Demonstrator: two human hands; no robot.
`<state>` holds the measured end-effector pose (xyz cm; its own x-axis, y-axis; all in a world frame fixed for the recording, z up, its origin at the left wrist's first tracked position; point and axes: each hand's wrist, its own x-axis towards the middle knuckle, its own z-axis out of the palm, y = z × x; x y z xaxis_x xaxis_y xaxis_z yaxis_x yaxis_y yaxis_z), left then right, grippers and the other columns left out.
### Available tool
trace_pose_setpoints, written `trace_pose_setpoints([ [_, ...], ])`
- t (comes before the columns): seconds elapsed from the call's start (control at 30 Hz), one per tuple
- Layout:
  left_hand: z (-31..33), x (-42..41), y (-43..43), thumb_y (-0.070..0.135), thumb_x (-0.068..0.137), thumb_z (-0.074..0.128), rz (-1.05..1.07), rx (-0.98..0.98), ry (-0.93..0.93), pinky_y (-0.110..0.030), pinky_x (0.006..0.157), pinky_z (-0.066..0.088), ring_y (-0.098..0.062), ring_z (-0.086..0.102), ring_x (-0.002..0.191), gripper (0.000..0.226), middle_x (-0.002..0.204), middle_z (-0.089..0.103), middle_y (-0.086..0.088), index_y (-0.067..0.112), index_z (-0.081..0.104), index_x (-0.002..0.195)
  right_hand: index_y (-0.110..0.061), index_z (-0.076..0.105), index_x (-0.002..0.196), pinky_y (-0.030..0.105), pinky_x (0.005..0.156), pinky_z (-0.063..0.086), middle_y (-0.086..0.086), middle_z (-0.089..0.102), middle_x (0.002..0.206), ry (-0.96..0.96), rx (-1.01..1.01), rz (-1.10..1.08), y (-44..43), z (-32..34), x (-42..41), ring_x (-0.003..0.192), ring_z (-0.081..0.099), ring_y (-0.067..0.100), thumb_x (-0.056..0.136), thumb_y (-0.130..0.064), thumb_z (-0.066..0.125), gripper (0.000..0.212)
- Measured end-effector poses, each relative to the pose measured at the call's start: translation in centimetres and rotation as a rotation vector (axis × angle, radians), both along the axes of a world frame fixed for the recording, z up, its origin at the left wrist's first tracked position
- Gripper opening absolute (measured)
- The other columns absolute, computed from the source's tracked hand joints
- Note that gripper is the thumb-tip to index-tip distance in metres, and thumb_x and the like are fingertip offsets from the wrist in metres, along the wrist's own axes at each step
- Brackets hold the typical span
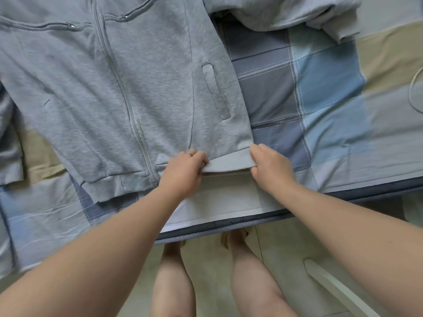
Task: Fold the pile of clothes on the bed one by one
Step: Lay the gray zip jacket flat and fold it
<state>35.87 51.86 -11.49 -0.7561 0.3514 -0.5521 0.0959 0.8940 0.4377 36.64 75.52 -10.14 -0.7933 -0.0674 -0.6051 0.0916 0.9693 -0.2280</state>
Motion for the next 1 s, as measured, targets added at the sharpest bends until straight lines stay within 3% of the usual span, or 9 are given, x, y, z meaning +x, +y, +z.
trace_pose_setpoints([
  [0.07,-0.2,0.9,0.4,0.000,0.084,0.053,-0.022,-0.027,-0.009,-0.037,0.082,0.035,-0.031,0.052,0.112,0.048,0.129,0.055,-0.001,0.021,0.058,0.126,-0.017,0.042,0.094,0.036,0.066,0.031,0.009,0.053,0.105,-0.031,0.012,0.060,1.0,0.0,1.1,0.101,0.054,0.034,0.088,-0.009,0.056,0.017],
  [0.2,0.5,2.7,-0.1,0.010,0.085,0.060,-0.016,-0.106,0.103,-0.040,0.108,0.027,-0.028,0.035,0.137,0.056,0.149,0.043,0.001,0.027,0.049,0.137,-0.020,0.039,0.095,0.037,0.072,0.035,0.005,0.053,0.109,-0.100,-0.030,0.065,-0.5,0.4,1.3,0.105,0.051,0.031,0.089,-0.019,0.058,0.019],
  [0.33,1.6,4.9,-4.6,0.009,0.078,0.068,0.108,-0.280,0.164,-0.050,0.117,0.021,-0.035,0.020,0.148,0.074,0.159,0.029,-0.005,0.030,0.040,0.142,-0.017,0.052,0.110,0.042,0.085,0.042,0.004,0.055,0.110,0.107,-0.088,0.181,-3.9,1.7,1.8,0.104,0.051,0.028,0.084,-0.042,0.070,0.040],
  [0.57,1.7,8.9,-17.7,0.025,0.073,0.083,0.408,-0.533,0.140,-0.053,0.115,0.018,-0.035,0.019,0.147,0.094,0.162,0.023,-0.008,0.030,0.029,0.150,-0.018,0.059,0.128,0.049,0.096,0.045,0.008,0.055,0.135,0.177,-0.247,0.439,-12.9,1.4,3.0,0.122,0.050,0.033,0.074,-0.023,0.075,0.056],
  [0.67,0.8,9.5,-21.8,0.021,0.080,0.078,0.470,-0.488,0.168,-0.054,0.107,0.030,-0.039,0.039,0.134,0.073,0.148,0.040,-0.015,0.021,0.042,0.143,-0.024,0.051,0.141,0.049,0.106,0.037,0.007,0.043,0.149,0.132,-0.207,0.498,-17.0,0.2,3.1,0.136,0.037,0.033,0.076,-0.024,0.072,0.068],
  [0.77,-0.4,9.3,-23.5,0.014,0.089,0.065,0.498,-0.330,0.126,-0.053,0.088,0.043,-0.043,0.053,0.112,0.044,0.124,0.054,-0.020,0.009,0.052,0.130,-0.030,0.034,0.152,0.048,0.115,0.021,0.006,0.024,0.160,0.059,-0.085,0.534,-19.9,-1.2,3.0,0.147,0.019,0.032,0.081,-0.029,0.070,0.079],
  [0.83,-0.9,9.4,-23.9,0.015,0.088,0.060,0.449,-0.309,0.123,-0.052,0.081,0.044,-0.043,0.053,0.105,0.033,0.114,0.055,-0.020,0.006,0.054,0.119,-0.032,0.032,0.150,0.051,0.114,0.020,0.006,0.025,0.158,0.066,0.012,0.544,-20.9,-1.8,3.1,0.147,0.019,0.031,0.078,-0.028,0.074,0.084],
  [0.93,-1.0,9.1,-23.9,0.041,0.079,0.070,0.333,-0.391,0.142,-0.047,0.081,0.043,-0.038,0.051,0.105,0.049,0.116,0.053,-0.014,0.012,0.050,0.113,-0.033,0.036,0.144,0.056,0.107,0.030,0.006,0.032,0.151,0.089,0.075,0.547,-21.3,-2.5,3.1,0.140,0.028,0.032,0.073,-0.020,0.076,0.084],
  [1.0,-1.5,8.8,-24.6,0.043,0.078,0.071,0.337,-0.410,0.175,-0.045,0.080,0.041,-0.035,0.050,0.104,0.050,0.117,0.052,-0.012,0.014,0.050,0.112,-0.033,0.036,0.141,0.055,0.100,0.037,0.007,0.034,0.149,0.107,0.089,0.561,-21.6,-2.8,2.9,0.136,0.031,0.033,0.070,-0.013,0.075,0.084],
])
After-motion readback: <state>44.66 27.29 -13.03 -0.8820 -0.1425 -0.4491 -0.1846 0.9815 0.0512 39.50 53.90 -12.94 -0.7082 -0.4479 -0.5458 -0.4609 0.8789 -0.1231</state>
